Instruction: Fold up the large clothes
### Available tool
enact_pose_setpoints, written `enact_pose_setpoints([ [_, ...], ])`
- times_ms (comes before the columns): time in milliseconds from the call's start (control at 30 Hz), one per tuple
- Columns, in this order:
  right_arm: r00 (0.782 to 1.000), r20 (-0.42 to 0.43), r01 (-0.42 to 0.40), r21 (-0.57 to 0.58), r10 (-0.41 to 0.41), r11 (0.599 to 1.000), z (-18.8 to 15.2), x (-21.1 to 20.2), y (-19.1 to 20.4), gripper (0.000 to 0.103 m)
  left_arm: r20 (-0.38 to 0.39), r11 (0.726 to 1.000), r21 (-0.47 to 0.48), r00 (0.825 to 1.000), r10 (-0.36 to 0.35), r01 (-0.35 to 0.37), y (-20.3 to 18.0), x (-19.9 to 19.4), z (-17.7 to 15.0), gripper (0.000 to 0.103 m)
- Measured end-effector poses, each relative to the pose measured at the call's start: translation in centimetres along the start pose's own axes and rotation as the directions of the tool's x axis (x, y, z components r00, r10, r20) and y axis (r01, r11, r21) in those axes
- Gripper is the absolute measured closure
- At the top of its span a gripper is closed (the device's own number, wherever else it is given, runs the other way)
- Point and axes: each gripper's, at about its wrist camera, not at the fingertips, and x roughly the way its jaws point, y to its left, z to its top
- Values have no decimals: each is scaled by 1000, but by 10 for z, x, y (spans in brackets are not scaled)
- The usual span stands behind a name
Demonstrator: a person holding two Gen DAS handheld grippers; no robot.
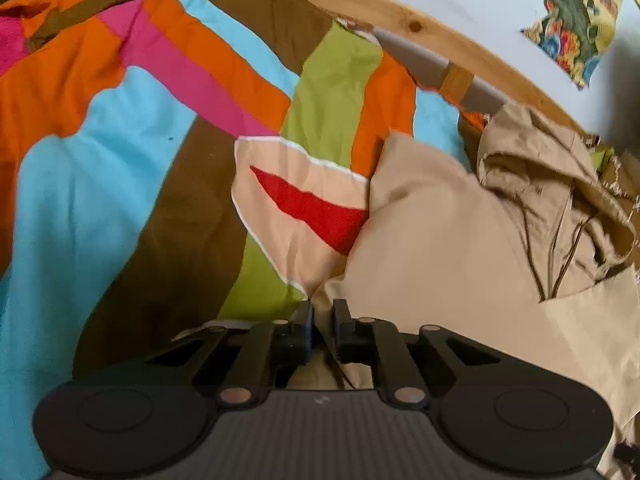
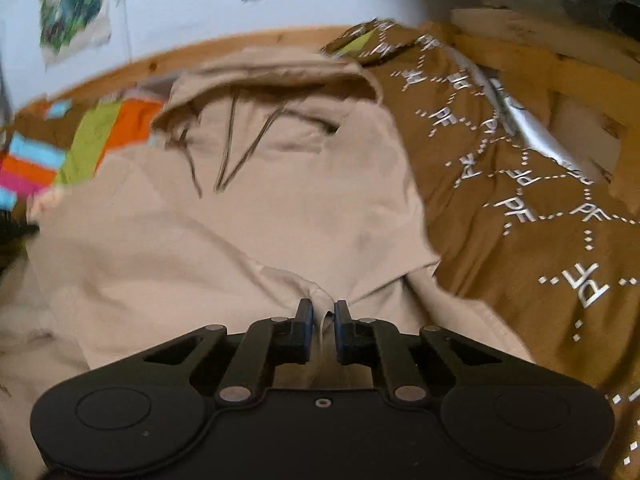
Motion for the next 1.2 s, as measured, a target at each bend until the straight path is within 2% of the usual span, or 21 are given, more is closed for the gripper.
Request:
enact_pose_setpoints([
  [67, 1000, -30, 1, -2, -1, 1000, -7, 12, 0, 90, 32, 1000, 12, 999, 22, -22, -3, -10, 3, 82],
  [133, 1000, -8, 4, 19, -4, 1000, -7, 8, 0, 85, 71, 997, 34, 995, 67, -69, -9, -22, 4, 80],
  [167, 1000, 1, -2, 30, 2, 1000, -6, 4, -1, 76, 84, 995, 54, 993, 80, -85, -13, -28, 4, 78],
  [200, 1000, 15, -9, 30, 9, 1000, -6, 0, -1, 73, 96, 993, 76, 991, 88, -95, -19, -34, 3, 71],
  [267, 998, 61, -2, 2, 2, 1000, -4, -14, 4, 71, 129, 990, 114, 989, 74, -89, -31, -48, -1, 62],
  [333, 994, 107, 10, -28, -7, 1000, -4, -28, 10, 63, 143, 988, 147, 990, 16, -37, -43, -61, -8, 59],
  [400, 989, 148, -10, -53, 18, 999, -6, -40, 16, 51, 103, 983, 179, 992, -68, 49, -56, -64, -15, 59],
  [500, 993, 108, -39, -133, 53, 990, -13, -34, 32, 46, 12, 966, 221, 990, -142, 135, -70, -54, -27, 59],
  [600, 999, 9, -48, -178, 51, 983, -26, -15, 40, 46, -93, 947, 300, 991, -93, 117, -80, -32, -43, 59],
  [667, 997, -1, -72, -160, 73, 984, -22, -15, 35, 46, -93, 940, 322, 991, -91, 117, -81, -32, -45, 58],
  [700, 996, -7, -84, -163, 84, 983, -16, -16, 34, 46, -95, 940, 320, 991, -95, 121, -81, -34, -43, 52],
  [800, 995, 20, -86, -236, 93, 968, 17, -32, 29, 42, -92, 951, 278, 989, -116, 137, -79, -43, -38, 39],
  [833, 995, 30, -88, -268, 100, 959, 33, -37, 26, 39, -93, 951, 265, 986, -136, 156, -77, -45, -37, 38],
  [867, 994, 35, -92, -303, 108, 948, 51, -39, 23, 28, -92, 950, 257, 983, -159, 178, -76, -47, -37, 37],
  [900, 994, 30, -93, -341, 109, 935, 69, -40, 22, 20, -86, 947, 252, 979, -183, 200, -75, -50, -36, 32],
  [933, 995, 13, -87, -391, 100, 916, 92, -36, 24, 18, -73, 944, 243, 975, -210, 222, -74, -52, -36, 27],
  [967, 996, -2, -79, -429, 87, 900, 112, -30, 26, 17, -62, 944, 228, 971, -232, 240, -72, -53, -37, 15],
  [1000, 998, -11, -61, -477, 63, 877, 135, -23, 31, 17, -52, 942, 209, 965, -257, 262, -69, -53, -37, 10],
  [1100, 1000, 16, -11, -570, 25, 821, 198, 6, 48, 12, -53, 932, 157, 945, -323, 327, -61, -48, -36, 9],
  [1200, 997, 74, 25, -590, 23, 807, 253, 50, 61, 9, -53, 929, 117, 936, -348, 352, -55, -40, -33, 5],
])
